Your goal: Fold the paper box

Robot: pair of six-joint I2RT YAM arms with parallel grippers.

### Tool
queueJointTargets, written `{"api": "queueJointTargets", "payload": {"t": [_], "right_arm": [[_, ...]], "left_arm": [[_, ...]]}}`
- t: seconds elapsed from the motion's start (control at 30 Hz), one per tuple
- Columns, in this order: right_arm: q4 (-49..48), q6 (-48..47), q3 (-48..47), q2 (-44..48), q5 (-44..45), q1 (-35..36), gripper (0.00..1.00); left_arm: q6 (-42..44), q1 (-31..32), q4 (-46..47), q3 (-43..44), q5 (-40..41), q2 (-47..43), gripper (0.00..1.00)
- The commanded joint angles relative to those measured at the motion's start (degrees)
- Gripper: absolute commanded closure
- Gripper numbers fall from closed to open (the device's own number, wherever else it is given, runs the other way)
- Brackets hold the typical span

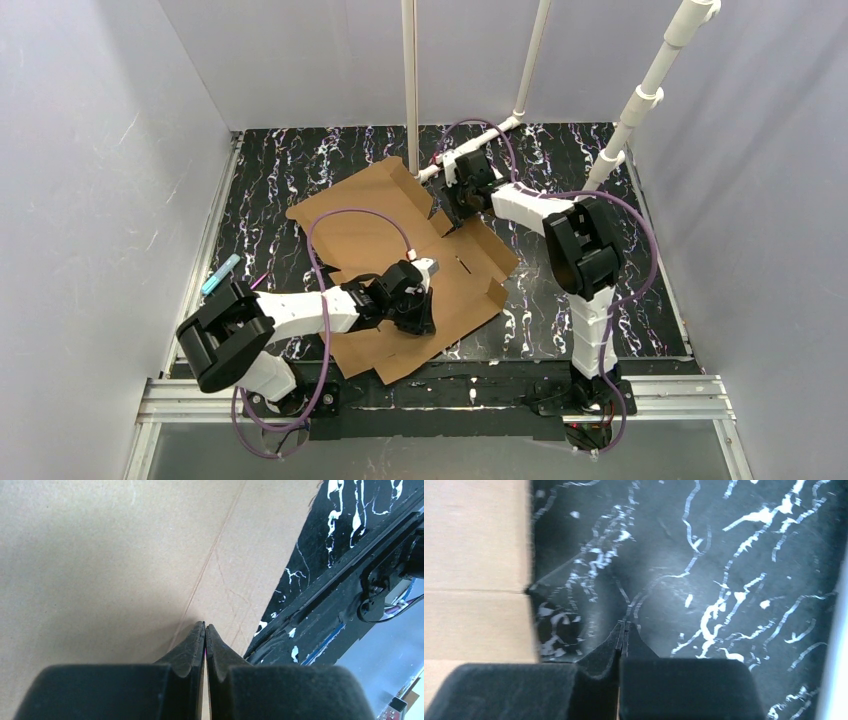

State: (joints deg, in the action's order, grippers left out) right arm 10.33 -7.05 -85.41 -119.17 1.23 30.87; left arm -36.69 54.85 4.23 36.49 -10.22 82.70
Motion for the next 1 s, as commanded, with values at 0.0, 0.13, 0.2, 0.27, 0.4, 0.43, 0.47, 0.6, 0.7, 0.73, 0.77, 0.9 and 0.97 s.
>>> {"api": "queueJointTargets", "payload": {"t": [0.0,0.13,0.2,0.27,0.4,0.43,0.47,0.6,0.7,0.73,0.77,0.9,0.97], "right_arm": [[-4.21,2.86,0.37,3.18,-11.00,2.28,0.99],[-5.39,0.67,4.12,5.64,-12.50,6.11,0.99],[-5.64,0.59,4.79,5.83,-12.17,6.96,0.99],[-4.76,0.55,4.37,4.87,-10.36,7.47,0.99],[-4.03,1.08,4.64,3.05,-7.83,8.01,0.99],[-4.53,1.67,5.10,2.72,-7.56,8.19,0.99],[-4.82,2.29,5.31,2.01,-7.04,8.43,0.99],[-2.88,3.86,3.05,-3.38,-2.67,8.68,0.99],[-1.66,2.39,2.30,-3.10,-2.13,8.21,0.99],[-1.67,1.69,2.57,-1.53,-3.03,8.09,0.99],[-1.88,0.59,3.17,0.61,-4.41,7.99,0.99],[0.10,-2.40,3.34,10.34,-10.71,7.01,0.98],[3.46,-5.00,3.38,15.83,-15.55,6.08,0.85]], "left_arm": [[0.25,-0.82,-0.50,-0.98,-0.92,-1.98,1.00],[0.90,-1.64,-0.04,-0.60,-2.35,-0.65,1.00],[1.18,-1.84,0.24,-0.55,-2.73,-0.26,1.00],[1.14,-1.94,0.69,-0.63,-2.91,0.04,1.00],[1.10,-2.20,1.40,-0.93,-3.77,0.75,1.00],[1.05,-2.25,1.66,-1.10,-3.96,0.89,1.00],[0.99,-2.25,2.12,-1.32,-4.08,1.05,1.00],[0.88,-2.69,2.49,-1.65,-4.93,0.93,1.00],[0.68,-3.39,2.30,-2.21,-5.20,-1.83,1.00],[0.69,-3.66,1.98,-2.48,-5.12,-3.09,1.00],[0.76,-3.86,1.32,-2.65,-4.82,-4.39,1.00],[2.55,-5.18,-5.37,-0.82,-3.90,-9.70,1.00],[3.28,-5.84,-9.57,0.24,-3.13,-13.18,0.96]]}}
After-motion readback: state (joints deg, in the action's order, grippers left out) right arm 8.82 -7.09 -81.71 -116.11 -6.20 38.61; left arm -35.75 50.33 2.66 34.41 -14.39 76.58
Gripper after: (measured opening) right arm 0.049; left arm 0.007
